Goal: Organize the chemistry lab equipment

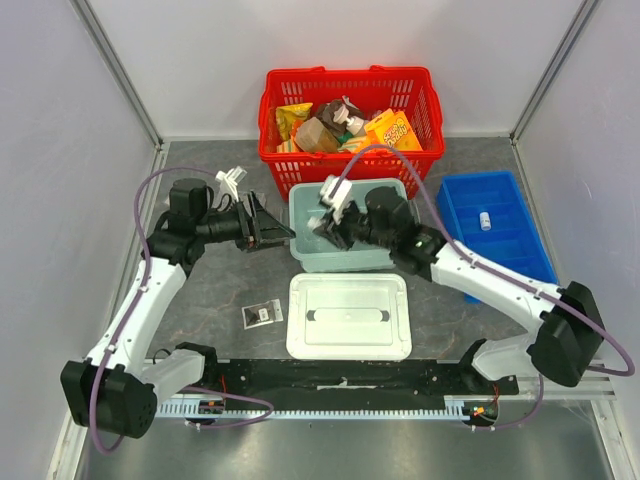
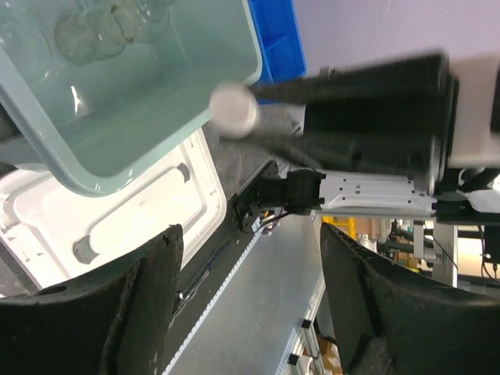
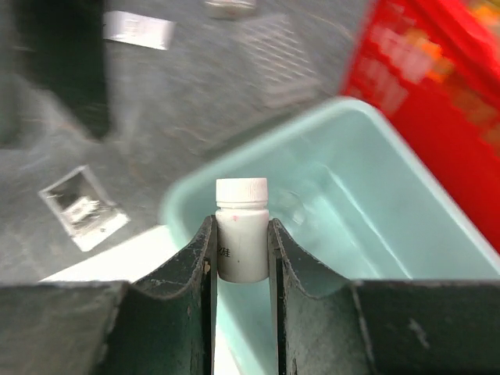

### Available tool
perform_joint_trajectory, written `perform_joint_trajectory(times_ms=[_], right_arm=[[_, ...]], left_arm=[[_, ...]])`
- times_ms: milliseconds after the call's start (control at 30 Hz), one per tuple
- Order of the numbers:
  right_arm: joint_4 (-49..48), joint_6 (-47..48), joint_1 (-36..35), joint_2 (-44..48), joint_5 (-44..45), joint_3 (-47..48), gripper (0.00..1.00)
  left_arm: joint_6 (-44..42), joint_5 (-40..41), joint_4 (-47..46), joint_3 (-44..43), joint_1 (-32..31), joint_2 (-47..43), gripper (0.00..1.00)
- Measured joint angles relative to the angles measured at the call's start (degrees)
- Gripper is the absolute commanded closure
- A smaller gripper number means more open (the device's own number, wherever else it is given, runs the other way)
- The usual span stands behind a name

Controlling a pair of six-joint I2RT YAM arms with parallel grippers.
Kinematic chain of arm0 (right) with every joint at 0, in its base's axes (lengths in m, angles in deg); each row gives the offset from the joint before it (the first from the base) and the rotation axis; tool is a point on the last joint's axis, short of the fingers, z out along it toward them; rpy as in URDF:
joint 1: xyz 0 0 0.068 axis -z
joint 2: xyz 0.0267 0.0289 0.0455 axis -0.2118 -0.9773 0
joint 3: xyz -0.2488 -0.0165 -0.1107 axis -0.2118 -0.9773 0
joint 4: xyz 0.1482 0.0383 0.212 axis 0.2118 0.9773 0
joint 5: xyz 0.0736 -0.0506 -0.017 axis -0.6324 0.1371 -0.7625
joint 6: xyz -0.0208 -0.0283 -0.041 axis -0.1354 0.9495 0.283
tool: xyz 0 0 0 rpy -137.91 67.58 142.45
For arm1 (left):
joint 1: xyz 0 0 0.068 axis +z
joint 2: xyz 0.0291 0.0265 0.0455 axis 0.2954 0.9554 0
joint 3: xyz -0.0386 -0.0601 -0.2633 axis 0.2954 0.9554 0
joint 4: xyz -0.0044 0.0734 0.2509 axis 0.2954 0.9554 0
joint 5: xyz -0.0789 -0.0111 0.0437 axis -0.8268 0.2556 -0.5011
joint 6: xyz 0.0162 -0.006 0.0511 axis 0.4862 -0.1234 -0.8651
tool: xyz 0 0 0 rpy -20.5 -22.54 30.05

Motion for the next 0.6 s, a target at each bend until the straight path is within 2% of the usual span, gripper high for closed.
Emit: perform_joint_trajectory(times_ms=[167, 367, 500, 600], right_arm=[[8.55, -4.79, 11.15, 2.14, 8.61, 5.55, 0.78], [15.80, -13.64, 28.20, 9.64, 21.29, 6.16, 0.77], [18.16, -17.31, 40.26, 11.04, 25.83, 4.98, 0.77], [19.82, -18.73, 46.34, 7.74, 26.10, 4.55, 0.76]], left_arm=[[-4.15, 5.40, 4.44, -4.90, -0.02, -0.39, 0.18], [-10.36, 19.30, 10.49, -6.16, -0.04, -2.73, 0.17], [-13.42, 27.87, 11.89, -5.03, -0.02, -3.80, 0.17], [-14.99, 33.70, 12.07, -2.62, -0.04, -4.68, 0.17]])
